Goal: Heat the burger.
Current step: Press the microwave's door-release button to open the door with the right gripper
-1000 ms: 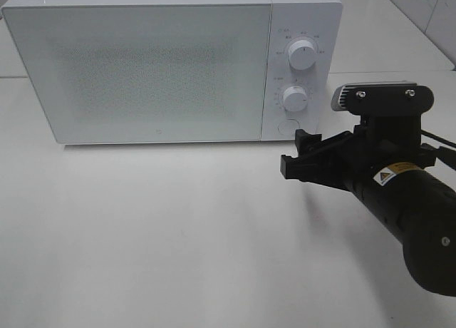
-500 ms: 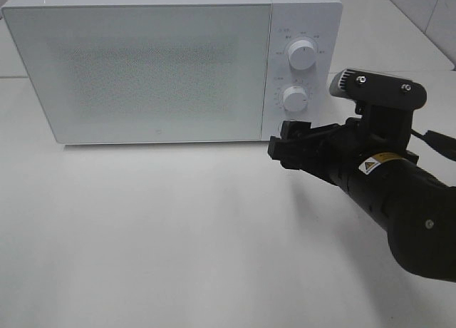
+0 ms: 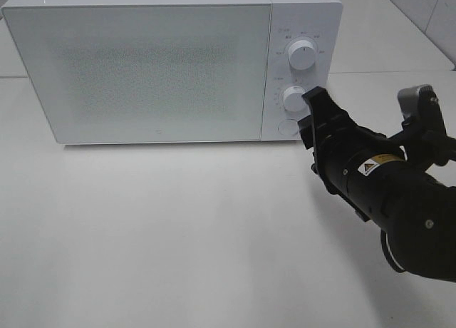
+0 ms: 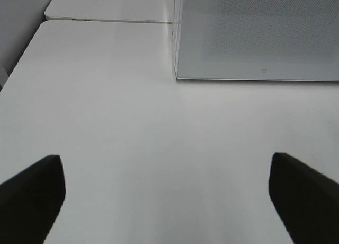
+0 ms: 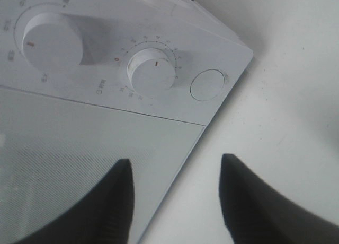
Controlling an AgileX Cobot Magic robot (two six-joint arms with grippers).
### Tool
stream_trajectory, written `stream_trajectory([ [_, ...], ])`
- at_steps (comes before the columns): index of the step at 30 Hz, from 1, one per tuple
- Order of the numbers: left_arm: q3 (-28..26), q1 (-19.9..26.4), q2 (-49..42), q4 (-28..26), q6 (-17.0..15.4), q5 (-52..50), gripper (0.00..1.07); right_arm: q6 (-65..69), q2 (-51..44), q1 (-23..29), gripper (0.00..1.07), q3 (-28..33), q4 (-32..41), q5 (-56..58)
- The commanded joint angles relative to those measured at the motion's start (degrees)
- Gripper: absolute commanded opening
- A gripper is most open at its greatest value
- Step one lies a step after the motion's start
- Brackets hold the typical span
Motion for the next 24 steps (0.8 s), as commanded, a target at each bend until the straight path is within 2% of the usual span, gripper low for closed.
stream_trajectory([
  [1,0.2,0.1,-1.1,0.1,-0.1,-0.3,1.0,13.8,-0.1,0.2,0.22,-0.5,-0.7,0.3],
  [2,0.2,0.1,-1.1,0.1,-0.1,-0.3,1.0,15.7,-0.1,0.2,0.16,-0.5,-0.7,0.6],
  [3,0.2,0.1,-1.1,0.1,-0.1,-0.3,1.0,15.7,-0.1,0.2,0.16,-0.5,-0.7,0.6],
  [4,0.2,0.1,-1.1,0.1,-0.1,-0.3,1.0,18.2,-0.1,0.2,0.05,-0.5,-0.7,1.3],
  [5,0.2,0.1,-1.1,0.1,-0.1,-0.3,1.0,18.2,-0.1,0.2,0.05,-0.5,-0.7,1.3],
  [6,0.2,0.1,-1.1,0.1,-0.1,-0.3,1.0,19.8,-0.1,0.2,0.0,-0.5,-0.6,1.5],
  [16,0.2,0.1,-1.1,0.1,-0.1,-0.3,1.0,21.7,1.2,0.2,0.0,-0.5,0.6,1.4],
  [24,0.2,0.1,-1.1,0.1,-0.1,-0.3,1.0,27.3,8.0,0.2,0.0,-2.0,0.9,1.5],
])
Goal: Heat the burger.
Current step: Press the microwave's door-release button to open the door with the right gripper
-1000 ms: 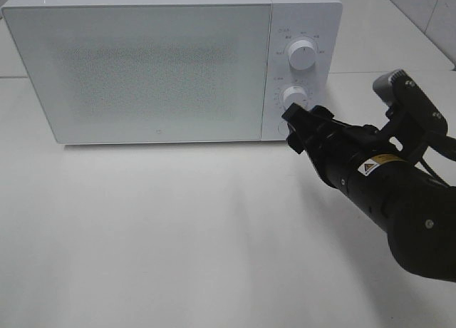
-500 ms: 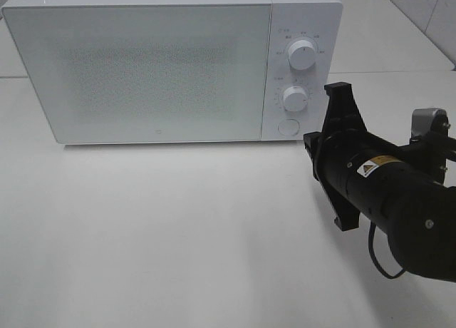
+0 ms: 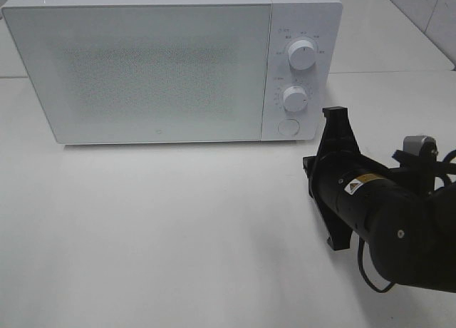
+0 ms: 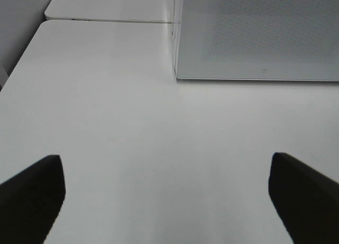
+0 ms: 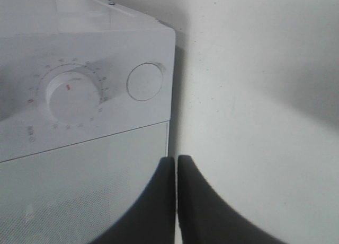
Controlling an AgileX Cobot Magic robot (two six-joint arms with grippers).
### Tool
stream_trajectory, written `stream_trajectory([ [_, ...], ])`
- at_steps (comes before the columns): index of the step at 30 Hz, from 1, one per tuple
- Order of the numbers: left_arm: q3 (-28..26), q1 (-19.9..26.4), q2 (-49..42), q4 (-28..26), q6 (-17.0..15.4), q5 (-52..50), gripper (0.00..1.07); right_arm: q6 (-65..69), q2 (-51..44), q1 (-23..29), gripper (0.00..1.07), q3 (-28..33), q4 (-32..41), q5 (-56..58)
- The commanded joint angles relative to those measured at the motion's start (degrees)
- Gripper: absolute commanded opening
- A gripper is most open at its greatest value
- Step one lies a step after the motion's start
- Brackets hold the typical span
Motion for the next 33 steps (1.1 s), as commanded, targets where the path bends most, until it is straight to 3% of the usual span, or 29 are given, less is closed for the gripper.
stream_trajectory([
  [1,0.2,0.1,-1.1,0.1,-0.1,-0.3,1.0,1.3,2.3,0.0,0.0,-2.3,-0.3,0.1],
  [11,0.2,0.1,-1.1,0.1,-0.1,-0.3,1.0,1.0,8.0,-0.2,0.0,-8.9,3.3,1.5],
  [20,0.2,0.1,-1.1,0.1,-0.1,-0.3,1.0,-2.5,10.2,-5.4,0.0,-15.0,2.1,3.2],
  [33,0.2,0.1,-1.1,0.1,-0.1,-0.3,1.0,-4.1,13.6,-7.4,0.0,-20.2,2.4,4.0],
])
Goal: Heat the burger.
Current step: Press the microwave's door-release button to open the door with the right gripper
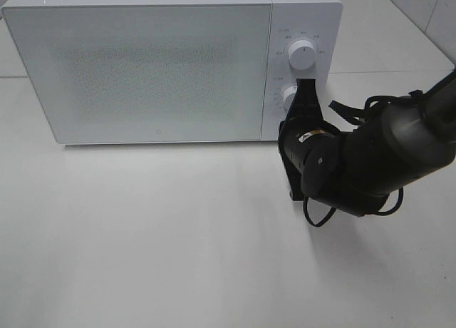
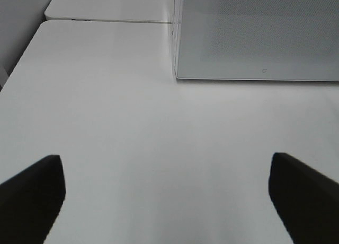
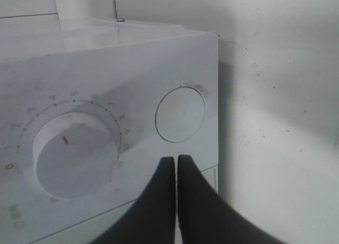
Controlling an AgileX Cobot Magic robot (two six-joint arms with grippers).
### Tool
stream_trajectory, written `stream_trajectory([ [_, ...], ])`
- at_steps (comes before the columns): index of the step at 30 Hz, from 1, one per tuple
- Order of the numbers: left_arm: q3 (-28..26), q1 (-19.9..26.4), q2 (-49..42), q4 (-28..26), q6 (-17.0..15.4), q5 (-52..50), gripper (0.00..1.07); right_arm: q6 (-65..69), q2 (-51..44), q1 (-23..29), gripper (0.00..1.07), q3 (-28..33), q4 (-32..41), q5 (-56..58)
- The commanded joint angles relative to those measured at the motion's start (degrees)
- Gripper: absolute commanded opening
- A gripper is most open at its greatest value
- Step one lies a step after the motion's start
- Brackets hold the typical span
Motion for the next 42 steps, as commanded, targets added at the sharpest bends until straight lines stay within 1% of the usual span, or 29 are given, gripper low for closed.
stream_trajectory([
  [1,0.2,0.1,-1.1,0.1,-0.1,-0.3,1.0,-1.3,1.2,-1.0,0.0,-1.7,-0.3,0.7],
  [13,0.2,0.1,-1.1,0.1,-0.1,-0.3,1.0,-1.1,3.8,-1.1,0.0,-4.6,-0.7,0.6],
  [14,0.2,0.1,-1.1,0.1,-0.1,-0.3,1.0,-1.1,4.0,-1.9,0.0,-5.1,-1.1,0.6],
  [20,0.2,0.1,-1.1,0.1,-0.1,-0.3,1.0,-1.5,4.0,-3.8,0.0,-5.3,-1.8,0.4],
  [31,0.2,0.1,-1.1,0.1,-0.1,-0.3,1.0,-1.4,5.8,-3.8,0.0,-7.6,-2.7,0.7],
  [42,0.2,0.1,-1.1,0.1,-0.1,-0.3,1.0,-1.5,7.4,-4.3,0.0,-7.8,-2.4,0.3],
])
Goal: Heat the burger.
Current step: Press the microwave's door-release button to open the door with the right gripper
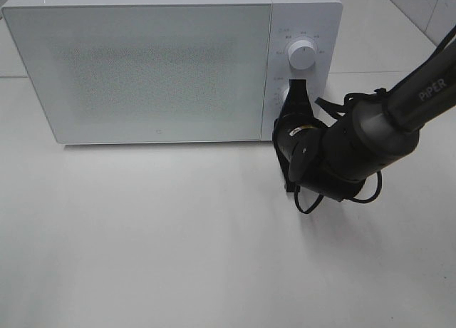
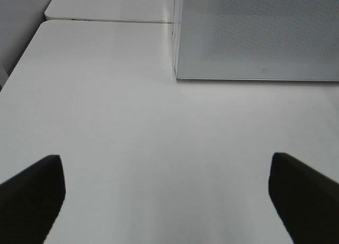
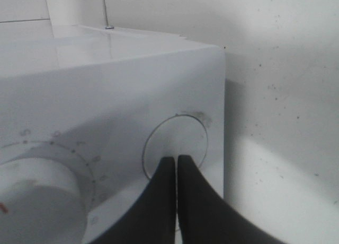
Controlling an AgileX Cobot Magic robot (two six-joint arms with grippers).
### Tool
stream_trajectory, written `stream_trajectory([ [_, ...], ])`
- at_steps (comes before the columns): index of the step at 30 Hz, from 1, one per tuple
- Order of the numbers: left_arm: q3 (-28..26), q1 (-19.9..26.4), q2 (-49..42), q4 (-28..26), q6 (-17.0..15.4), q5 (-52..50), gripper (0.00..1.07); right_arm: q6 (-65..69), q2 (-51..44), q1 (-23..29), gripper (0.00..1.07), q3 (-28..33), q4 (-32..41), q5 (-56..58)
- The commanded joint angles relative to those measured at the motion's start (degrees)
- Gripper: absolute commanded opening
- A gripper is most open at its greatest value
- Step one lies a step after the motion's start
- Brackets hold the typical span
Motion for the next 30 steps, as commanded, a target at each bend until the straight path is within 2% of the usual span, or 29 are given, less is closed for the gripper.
stream_trajectory([
  [1,0.2,0.1,-1.1,0.1,-0.1,-0.3,1.0,-0.7,0.6,-0.7,0.0,-0.6,-0.5,-1.1],
  [30,0.2,0.1,-1.1,0.1,-0.1,-0.3,1.0,-1.8,0.7,-0.9,0.0,-0.5,-0.7,-1.0],
])
